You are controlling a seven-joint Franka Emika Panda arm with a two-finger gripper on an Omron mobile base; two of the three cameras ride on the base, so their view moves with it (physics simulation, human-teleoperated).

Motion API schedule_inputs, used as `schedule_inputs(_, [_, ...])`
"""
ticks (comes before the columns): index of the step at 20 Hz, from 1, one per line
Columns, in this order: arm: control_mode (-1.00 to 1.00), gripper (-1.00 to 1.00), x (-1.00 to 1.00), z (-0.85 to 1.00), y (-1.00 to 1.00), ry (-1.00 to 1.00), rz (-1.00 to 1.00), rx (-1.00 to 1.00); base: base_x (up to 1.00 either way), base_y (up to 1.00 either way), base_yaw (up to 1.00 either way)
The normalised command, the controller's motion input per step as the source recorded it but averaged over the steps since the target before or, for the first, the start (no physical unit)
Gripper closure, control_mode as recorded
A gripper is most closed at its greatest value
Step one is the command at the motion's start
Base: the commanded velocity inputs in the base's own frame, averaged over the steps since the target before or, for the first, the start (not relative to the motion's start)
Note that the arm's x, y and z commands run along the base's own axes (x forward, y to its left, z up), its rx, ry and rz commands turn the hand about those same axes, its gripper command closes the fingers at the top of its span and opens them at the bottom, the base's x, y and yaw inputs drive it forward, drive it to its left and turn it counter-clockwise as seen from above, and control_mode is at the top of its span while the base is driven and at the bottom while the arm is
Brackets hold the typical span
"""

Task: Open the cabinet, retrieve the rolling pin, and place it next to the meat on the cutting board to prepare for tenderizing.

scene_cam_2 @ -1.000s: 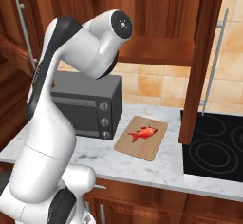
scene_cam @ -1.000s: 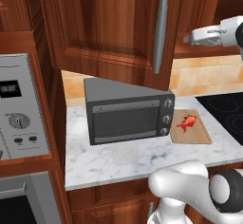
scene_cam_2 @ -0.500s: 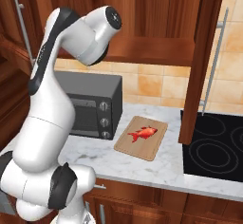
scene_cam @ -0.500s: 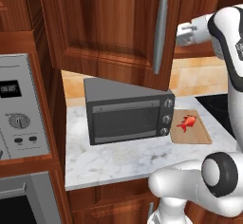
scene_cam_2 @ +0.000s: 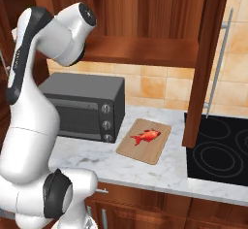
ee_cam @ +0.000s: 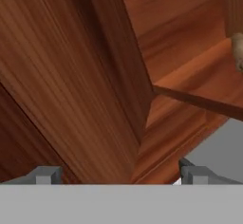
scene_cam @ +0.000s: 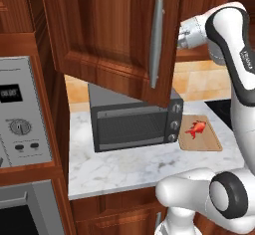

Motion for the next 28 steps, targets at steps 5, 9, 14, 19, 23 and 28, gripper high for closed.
schedule_inputs(5, [-1.0, -1.0, -0.59, -0.01, 1.0, -0.01, 0.12, -0.04, 0.0, 0.0, 0.0])
schedule_inputs(9, [-1.0, -1.0, -0.11, -0.07, 1.0, 0.0, 0.06, -0.03, 0.0, 0.0, 0.0])
schedule_inputs(14, [-1.0, -1.0, 0.0, -0.05, 1.0, 0.0, 0.02, -0.02, 0.0, 0.0, 0.0])
schedule_inputs(19, [-1.0, -1.0, 0.0, -0.03, 0.92, 0.0, 0.0, -0.03, 0.0, 0.0, 0.0])
schedule_inputs(23, [-1.0, -1.0, 0.01, 0.0, 0.59, 0.0, 0.0, -0.05, 0.0, 0.0, 0.0])
schedule_inputs(28, [-1.0, -1.0, 0.01, 0.05, 0.04, 0.0, 0.0, -0.02, 0.0, 0.0, 0.0])
